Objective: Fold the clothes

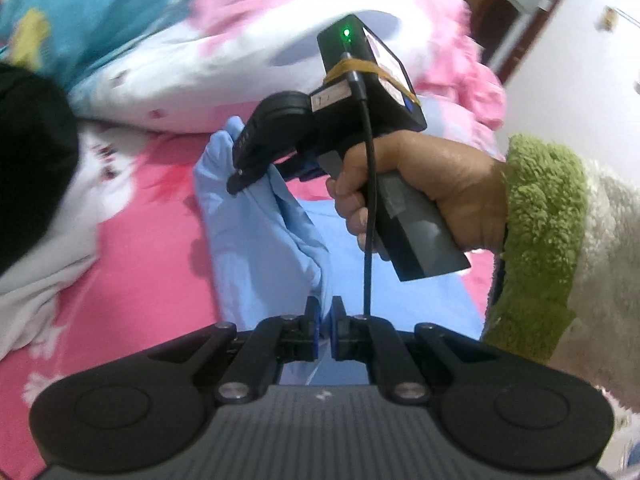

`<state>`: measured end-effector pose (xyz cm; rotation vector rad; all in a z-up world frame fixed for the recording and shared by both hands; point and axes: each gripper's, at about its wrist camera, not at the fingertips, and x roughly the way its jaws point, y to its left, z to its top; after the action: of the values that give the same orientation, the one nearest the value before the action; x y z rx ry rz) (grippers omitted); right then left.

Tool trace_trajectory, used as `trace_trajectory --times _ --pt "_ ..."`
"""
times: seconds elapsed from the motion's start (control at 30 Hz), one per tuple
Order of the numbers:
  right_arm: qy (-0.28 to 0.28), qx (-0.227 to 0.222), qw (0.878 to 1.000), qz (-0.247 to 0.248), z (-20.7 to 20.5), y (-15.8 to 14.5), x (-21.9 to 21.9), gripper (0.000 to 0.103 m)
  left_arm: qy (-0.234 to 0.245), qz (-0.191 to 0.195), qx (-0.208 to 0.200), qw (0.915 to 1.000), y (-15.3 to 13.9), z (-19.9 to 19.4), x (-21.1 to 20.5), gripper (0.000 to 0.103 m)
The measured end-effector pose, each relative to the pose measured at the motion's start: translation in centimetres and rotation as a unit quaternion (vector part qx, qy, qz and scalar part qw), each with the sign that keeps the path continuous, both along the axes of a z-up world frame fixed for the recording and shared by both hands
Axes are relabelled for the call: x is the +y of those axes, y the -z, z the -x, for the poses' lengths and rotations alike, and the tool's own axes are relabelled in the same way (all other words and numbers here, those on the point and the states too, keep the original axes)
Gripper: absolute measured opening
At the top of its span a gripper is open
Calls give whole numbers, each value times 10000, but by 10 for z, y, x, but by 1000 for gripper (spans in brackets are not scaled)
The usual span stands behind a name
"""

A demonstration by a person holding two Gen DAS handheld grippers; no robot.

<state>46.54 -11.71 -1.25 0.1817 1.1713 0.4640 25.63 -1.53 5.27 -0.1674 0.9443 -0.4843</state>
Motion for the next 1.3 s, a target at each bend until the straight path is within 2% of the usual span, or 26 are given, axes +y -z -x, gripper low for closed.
trace_trajectory --times 0.13,0.27,0.37,0.47,0.63,0.83,0.9,0.93,0.97,1.03,1.07,1.1,1.13,1.17,1.3 --pt "274 -250 9993 -99 -1 -15 -64 5 386 -2 -100 9992 -9 -1 -53 5" --pt "537 -394 9978 6 3 -19 -133 5 645 31 -83 9979 -6 -3 -109 5" --pt "718 -403 9966 42 5 -11 -181 5 807 21 -16 9967 3 -4 -148 5" --pt "865 -284 9958 -59 8 10 -223 5 908 -89 104 9958 17 -5 -182 5" --pt "829 -227 9960 -246 14 32 -260 5 1021 -284 213 9941 29 -5 -215 5" --pt "773 -154 9957 -495 17 52 -275 6 1099 -605 417 9912 45 -9 -236 6" --pt "815 -18 9952 -535 17 66 -281 8 1148 -749 745 9878 58 -13 -243 14" --pt "888 82 9946 -535 17 75 -285 9 1096 -851 978 9855 65 -16 -246 27" --pt "986 179 9921 -748 18 78 -293 10 1013 -893 1176 9838 69 -17 -245 38" --pt "1180 373 9854 -1171 20 85 -310 14 886 -770 1368 9836 67 -16 -239 45" --pt "1246 401 9836 -1240 24 82 -317 21 825 -686 1432 9839 64 -16 -234 52" --pt "1312 430 9817 -1309 28 80 -324 27 757 -607 1508 9838 61 -14 -227 55" --pt "1387 435 9816 -1241 33 76 -330 45 681 -540 1583 9836 58 -14 -220 58" --pt "1466 452 9821 -1096 40 72 -336 56 591 -496 1660 9831 55 -14 -212 58" --pt "1698 650 9766 -1147 78 54 -362 56 48 -572 1879 9805 50 -15 -173 59"
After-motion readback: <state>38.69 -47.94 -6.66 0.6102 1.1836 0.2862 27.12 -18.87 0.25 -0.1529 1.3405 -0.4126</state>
